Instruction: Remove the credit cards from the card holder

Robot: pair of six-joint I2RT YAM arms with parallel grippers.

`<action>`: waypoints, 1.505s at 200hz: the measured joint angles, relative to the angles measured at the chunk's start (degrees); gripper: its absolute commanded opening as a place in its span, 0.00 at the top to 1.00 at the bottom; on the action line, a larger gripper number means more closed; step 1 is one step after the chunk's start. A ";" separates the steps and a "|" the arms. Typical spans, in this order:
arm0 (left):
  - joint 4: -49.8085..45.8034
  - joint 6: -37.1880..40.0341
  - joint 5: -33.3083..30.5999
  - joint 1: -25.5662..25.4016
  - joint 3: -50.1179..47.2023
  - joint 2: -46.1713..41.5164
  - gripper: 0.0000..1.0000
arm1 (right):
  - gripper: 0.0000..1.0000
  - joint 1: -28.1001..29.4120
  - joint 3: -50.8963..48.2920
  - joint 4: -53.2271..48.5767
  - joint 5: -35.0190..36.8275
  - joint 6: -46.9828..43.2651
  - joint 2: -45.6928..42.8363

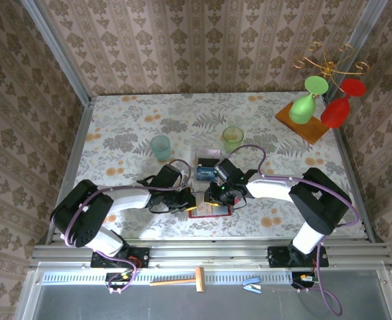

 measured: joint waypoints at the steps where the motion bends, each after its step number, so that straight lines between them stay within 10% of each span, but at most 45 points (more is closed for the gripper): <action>1: 0.00 0.00 0.00 0.02 0.00 -0.02 0.93 | 0.75 0.00 0.00 -0.02 0.04 0.00 0.00; 301: -6.62 1.97 -2.16 -1.14 5.31 2.01 0.96 | 0.76 -3.74 -5.14 5.84 -5.33 -0.13 -1.38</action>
